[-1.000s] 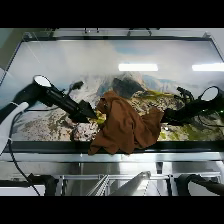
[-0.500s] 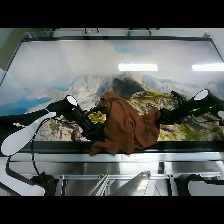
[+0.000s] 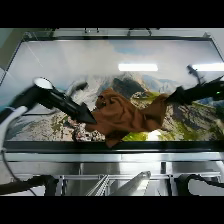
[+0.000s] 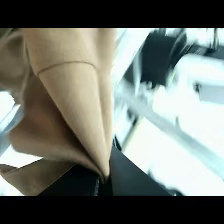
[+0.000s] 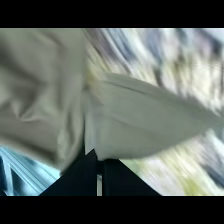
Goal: Fold the shirts.
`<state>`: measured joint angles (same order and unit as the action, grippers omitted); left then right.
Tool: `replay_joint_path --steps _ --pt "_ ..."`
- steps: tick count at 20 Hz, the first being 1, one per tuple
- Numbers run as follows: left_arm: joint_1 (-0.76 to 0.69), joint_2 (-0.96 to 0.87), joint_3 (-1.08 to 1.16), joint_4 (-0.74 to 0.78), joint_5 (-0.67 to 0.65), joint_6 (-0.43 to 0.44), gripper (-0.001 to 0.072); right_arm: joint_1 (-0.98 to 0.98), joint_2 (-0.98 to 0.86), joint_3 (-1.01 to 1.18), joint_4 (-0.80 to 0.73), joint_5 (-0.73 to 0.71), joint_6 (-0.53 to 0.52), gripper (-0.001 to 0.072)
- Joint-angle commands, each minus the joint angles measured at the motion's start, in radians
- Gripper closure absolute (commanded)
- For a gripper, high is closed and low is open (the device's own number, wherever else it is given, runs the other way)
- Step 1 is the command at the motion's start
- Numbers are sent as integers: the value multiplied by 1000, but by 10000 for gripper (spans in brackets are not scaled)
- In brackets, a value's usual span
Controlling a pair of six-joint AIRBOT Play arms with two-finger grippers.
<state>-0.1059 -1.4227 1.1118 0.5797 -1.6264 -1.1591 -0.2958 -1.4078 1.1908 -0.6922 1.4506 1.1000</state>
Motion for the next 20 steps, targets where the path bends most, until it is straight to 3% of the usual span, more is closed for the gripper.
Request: replay_joint_path --steps 1,4,6,11,14,18,20 --pt "187 261 159 -140 -9 -35 706 -117 179 140 314 13 -5 693" --pt "335 460 346 -238 102 -26 678 -200 377 152 694 -104 -88 693" --pt "420 558 446 -208 174 -15 678 -220 488 152 794 -186 -118 692" --pt "548 671 520 -31 187 0 678 -216 636 152 774 -220 -170 692" --pt "549 651 518 -29 180 1 678 -216 670 152 753 -220 -170 692" --pt "549 589 742 -30 182 45 678 -216 717 152 745 -203 -173 692" --pt "549 528 841 -29 182 61 678 -212 721 150 642 -203 -161 692"
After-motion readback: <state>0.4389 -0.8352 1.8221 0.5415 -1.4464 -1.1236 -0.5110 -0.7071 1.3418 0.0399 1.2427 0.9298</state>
